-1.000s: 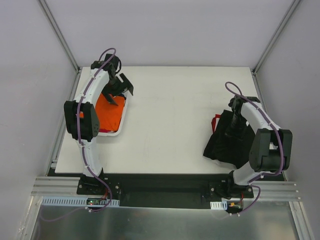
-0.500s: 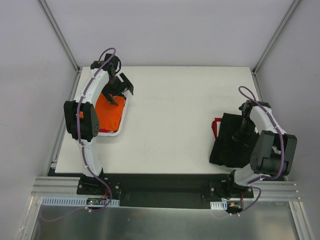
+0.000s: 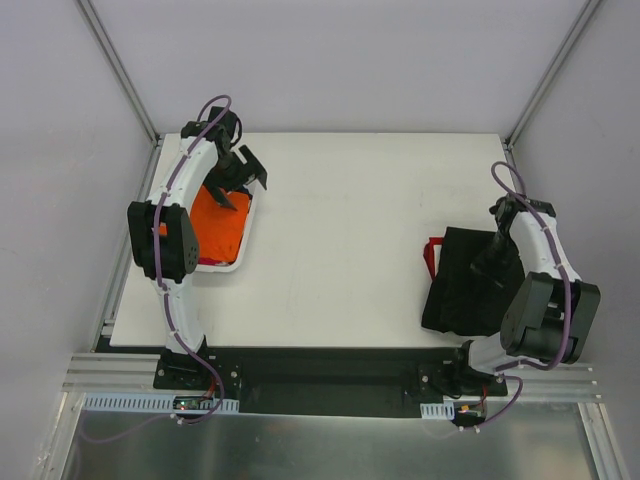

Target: Fold and stack the t-shirts

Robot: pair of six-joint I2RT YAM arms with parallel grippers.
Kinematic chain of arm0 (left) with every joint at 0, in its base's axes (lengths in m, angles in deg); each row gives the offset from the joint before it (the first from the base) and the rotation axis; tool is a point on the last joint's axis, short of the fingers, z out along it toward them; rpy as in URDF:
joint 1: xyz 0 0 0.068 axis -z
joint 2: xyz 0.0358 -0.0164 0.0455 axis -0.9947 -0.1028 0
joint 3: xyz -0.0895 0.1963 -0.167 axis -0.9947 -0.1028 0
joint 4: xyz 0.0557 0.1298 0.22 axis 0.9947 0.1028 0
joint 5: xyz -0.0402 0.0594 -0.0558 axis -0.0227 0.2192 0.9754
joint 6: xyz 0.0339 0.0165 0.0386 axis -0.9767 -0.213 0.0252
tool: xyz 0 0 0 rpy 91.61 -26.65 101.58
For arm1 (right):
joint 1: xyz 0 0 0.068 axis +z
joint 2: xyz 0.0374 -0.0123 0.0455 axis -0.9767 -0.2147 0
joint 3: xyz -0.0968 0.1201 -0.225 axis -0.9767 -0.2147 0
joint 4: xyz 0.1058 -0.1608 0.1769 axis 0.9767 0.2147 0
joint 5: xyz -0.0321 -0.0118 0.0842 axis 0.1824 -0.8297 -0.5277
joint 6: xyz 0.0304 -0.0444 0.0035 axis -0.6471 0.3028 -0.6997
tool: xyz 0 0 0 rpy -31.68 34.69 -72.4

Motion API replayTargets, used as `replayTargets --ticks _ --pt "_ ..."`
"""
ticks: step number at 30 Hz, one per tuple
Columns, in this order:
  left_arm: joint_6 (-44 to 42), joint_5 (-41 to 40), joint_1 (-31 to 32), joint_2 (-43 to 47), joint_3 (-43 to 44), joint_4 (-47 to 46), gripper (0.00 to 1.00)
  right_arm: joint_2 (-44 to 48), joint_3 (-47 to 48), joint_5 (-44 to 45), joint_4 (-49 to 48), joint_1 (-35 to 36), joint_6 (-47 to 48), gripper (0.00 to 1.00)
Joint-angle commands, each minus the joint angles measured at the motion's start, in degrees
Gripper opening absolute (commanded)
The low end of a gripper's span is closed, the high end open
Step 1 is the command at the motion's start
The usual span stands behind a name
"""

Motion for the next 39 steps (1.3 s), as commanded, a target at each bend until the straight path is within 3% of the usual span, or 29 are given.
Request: replayTargets --ticks 1,10,23,29,39 --pt "0.8 1.0 0.0 -0.6 2.7 0.5 0.98 1.5 4.5 -1.8 -0.4 -0.4 1.5 0.01" --pt "0.1 -0.4 2.4 -2.0 6.7 0.5 0.98 1.4 10.7 -6.9 -2.5 -0.7 1.9 0.01" --pt "-0.8 -2.0 2.5 0.1 4.5 1.0 0.99 -9.6 10.2 -9.9 -7.0 -1.5 2.5 0.01" --pt "-0.8 -1.8 2.5 0.0 4.4 1.4 0.99 -12.7 7.6 -13.4 -9.0 -4.7 1.3 0.01" --pt "-1.1 -1.6 2.7 -0.3 4.6 1.4 0.98 -10.1 7.2 -13.5 -6.6 -14.6 1.9 0.01"
